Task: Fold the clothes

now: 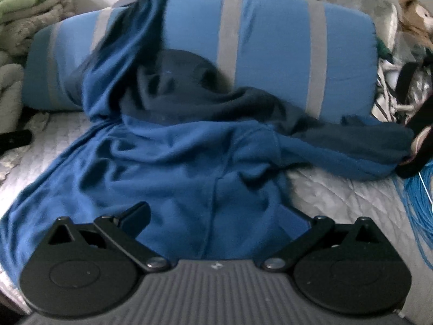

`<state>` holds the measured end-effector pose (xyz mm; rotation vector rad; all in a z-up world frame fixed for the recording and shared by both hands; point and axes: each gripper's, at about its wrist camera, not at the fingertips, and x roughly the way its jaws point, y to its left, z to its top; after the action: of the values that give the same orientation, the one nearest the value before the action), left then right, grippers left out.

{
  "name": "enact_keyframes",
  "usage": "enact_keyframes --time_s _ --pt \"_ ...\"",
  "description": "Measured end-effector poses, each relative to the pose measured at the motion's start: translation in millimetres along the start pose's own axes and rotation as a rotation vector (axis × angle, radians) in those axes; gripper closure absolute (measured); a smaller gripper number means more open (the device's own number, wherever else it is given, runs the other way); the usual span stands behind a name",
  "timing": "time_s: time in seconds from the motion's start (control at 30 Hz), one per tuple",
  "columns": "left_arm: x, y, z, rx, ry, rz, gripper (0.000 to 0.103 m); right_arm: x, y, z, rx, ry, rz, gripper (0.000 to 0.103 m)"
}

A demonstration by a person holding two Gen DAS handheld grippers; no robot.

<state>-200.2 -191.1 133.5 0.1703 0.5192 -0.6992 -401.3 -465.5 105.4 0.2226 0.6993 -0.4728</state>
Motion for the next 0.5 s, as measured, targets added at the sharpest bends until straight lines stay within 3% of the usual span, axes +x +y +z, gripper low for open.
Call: enact_keyframes --time_s 0.17,0.3,0.5 --pt "16.5 -2.3 -13.5 -0.026 0.035 -0.052 0.000 22.3 -3.2 -3.9 0.046 0.014 -0.042 0.000" --pt "34.0 -6.3 -30.5 -0.028 0.081 -0.058 0.000 19.9 6.7 1.0 0.028 -0.041 0.003 0.000" --pt "53.5 -22.1 -51.2 0.080 0.156 0.000 0.000 37.8 12.1 4.1 0.042 0.057 0.004 0.000"
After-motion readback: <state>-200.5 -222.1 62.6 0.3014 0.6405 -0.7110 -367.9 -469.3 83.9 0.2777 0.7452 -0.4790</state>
